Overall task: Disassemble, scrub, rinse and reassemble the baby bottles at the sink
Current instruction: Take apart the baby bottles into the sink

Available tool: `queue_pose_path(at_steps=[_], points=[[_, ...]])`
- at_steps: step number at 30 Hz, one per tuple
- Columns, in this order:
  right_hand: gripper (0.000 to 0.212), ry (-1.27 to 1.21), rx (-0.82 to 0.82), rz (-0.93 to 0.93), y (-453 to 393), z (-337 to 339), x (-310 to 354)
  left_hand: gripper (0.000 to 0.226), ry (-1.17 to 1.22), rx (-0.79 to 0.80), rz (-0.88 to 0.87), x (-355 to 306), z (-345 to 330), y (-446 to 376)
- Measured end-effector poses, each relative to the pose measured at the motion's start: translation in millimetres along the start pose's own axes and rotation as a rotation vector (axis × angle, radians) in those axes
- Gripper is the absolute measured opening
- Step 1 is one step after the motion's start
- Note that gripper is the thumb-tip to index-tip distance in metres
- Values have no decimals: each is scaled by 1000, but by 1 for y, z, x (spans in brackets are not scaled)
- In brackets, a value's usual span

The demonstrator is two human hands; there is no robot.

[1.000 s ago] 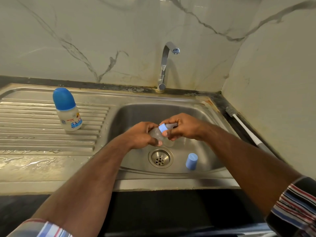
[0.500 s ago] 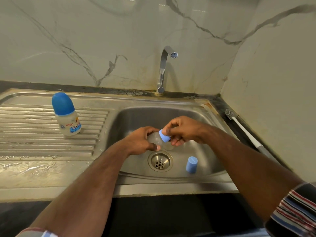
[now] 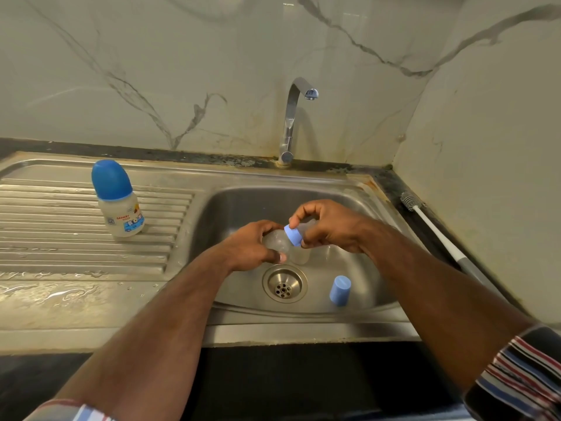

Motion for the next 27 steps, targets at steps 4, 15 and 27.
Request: queue_pose_path(at_steps=[4, 15, 27], points=[[41, -93, 38, -112, -1, 1, -6, 57, 14, 0, 7, 0, 0, 1], [36, -150, -43, -7, 1, 12, -14, 63, -13, 15, 13, -3, 0, 4], [31, 242, -78, -239, 11, 51, -62, 58, 43, -20, 41, -2, -3, 4]])
Point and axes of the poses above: each hand's wrist, its own y-axis away from the middle knuckle, its own z-axis out of the back of the hand, x = y × z, the point moved 2 cm from there along -y, towards the middle knuckle, and after that the axes turned 11 degrees about z, right-handed, at the moved point
